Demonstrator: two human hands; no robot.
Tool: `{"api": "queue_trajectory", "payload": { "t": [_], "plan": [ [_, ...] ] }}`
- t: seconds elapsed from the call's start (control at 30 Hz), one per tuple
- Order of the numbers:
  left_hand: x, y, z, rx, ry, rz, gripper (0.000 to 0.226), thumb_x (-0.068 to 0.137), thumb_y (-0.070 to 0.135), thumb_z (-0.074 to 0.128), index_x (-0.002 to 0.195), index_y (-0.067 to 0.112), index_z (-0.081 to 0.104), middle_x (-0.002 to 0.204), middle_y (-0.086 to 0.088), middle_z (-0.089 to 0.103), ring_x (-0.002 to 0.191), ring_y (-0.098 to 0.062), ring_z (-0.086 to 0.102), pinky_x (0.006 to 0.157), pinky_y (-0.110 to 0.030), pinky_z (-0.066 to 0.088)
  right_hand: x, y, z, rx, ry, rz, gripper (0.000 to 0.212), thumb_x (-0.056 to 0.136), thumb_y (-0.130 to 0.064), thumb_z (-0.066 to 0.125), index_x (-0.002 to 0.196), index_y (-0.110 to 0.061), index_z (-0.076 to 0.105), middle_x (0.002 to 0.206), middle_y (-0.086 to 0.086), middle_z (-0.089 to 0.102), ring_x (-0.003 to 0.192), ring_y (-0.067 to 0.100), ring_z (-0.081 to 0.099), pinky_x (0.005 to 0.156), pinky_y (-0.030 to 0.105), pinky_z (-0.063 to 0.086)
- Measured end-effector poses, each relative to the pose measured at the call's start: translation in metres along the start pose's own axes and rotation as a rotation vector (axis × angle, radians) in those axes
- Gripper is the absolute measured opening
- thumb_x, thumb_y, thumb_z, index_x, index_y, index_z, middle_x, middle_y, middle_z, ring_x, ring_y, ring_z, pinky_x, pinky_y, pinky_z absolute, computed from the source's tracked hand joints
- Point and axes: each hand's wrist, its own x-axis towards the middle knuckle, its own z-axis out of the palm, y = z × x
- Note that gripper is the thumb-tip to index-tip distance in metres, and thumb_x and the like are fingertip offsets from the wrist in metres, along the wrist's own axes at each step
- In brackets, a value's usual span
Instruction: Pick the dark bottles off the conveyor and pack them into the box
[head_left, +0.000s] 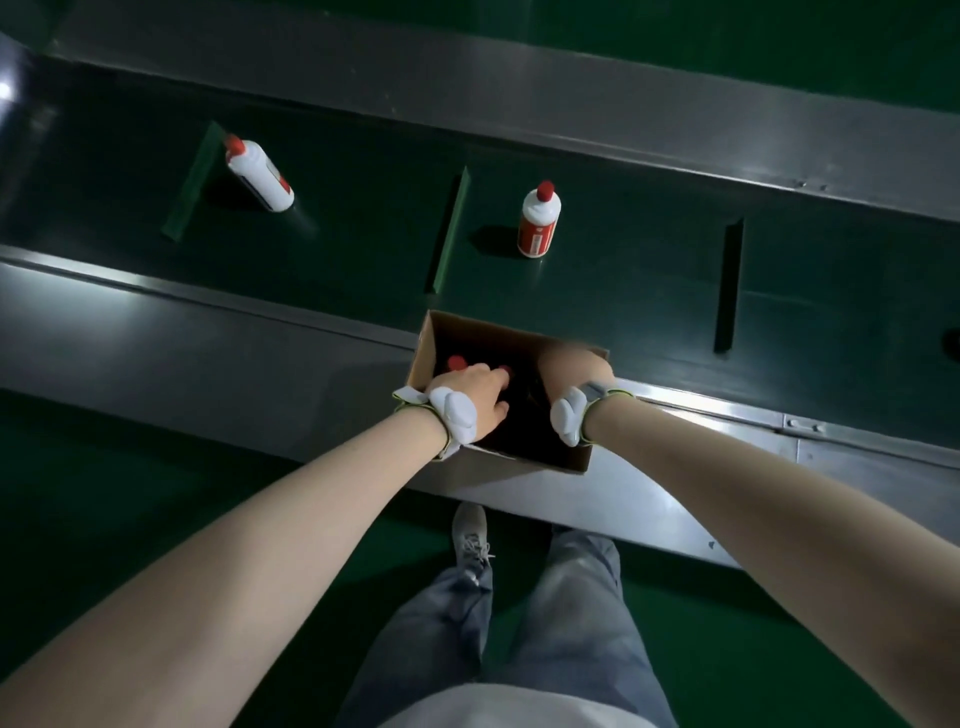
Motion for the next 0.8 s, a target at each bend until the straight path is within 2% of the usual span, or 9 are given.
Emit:
{"api": "queue_trajectory", "payload": {
  "t": [0.17,0.43,0.5,0.67,0.8],
  "plan": [
    [0.002,-0.005,0.012,0.027,-0.013,-0.047,0.039,0.109,0.038,0.05,0.143,0.021,0.058,0.137,-0.009,0.06,0.111,-0.036,0.068,0.074,-0.039,0.049,0.012,-0.003,0.02,-0.048,0.034,-0.061,0.031,0.095,-0.006,0.049,0.108,-0.015,0.076,0.108,0.007,0.076,0.097,0.03,0.074,0.063,0.035,0.045],
    [-0.007,-0.013,0.011,0.027,-0.027,-0.089,0.04,0.109,0.039,0.049,0.144,0.02,0.057,0.141,-0.006,0.058,0.111,-0.036,0.069,0.083,-0.043,0.058,0.02,0.005,0.033,-0.001,-0.052,-0.043,0.026,0.084,-0.003,0.057,0.099,-0.014,0.075,0.102,0.007,0.076,0.093,0.031,0.074,0.06,0.034,0.045],
    [-0.011,-0.015,0.007,0.022,-0.016,-0.089,0.041,0.109,0.039,0.048,0.144,0.02,0.057,0.142,-0.006,0.057,0.112,-0.036,0.069,0.085,-0.044,0.058,0.018,0.006,0.034,0.016,-0.055,-0.034,0.028,0.087,-0.004,0.054,0.102,-0.015,0.075,0.103,0.008,0.075,0.095,0.032,0.073,0.061,0.035,0.045],
    [-0.021,-0.018,-0.012,0.003,0.03,-0.08,0.042,0.109,0.04,0.049,0.146,0.021,0.057,0.145,-0.004,0.057,0.115,-0.032,0.068,0.076,-0.036,0.046,0.005,0.003,0.02,0.022,-0.034,-0.013,0.03,0.091,-0.003,0.048,0.101,-0.014,0.074,0.103,0.008,0.076,0.092,0.031,0.074,0.062,0.035,0.048],
    [-0.037,-0.017,-0.04,0.023,0.073,-0.07,0.041,0.109,0.042,0.048,0.144,0.023,0.057,0.143,-0.002,0.057,0.115,-0.032,0.067,0.077,-0.036,0.047,-0.012,-0.002,-0.014,0.029,-0.018,0.045,0.031,0.093,0.0,0.044,0.099,-0.013,0.071,0.101,0.007,0.073,0.096,0.032,0.072,0.061,0.035,0.045]
  ]
}}
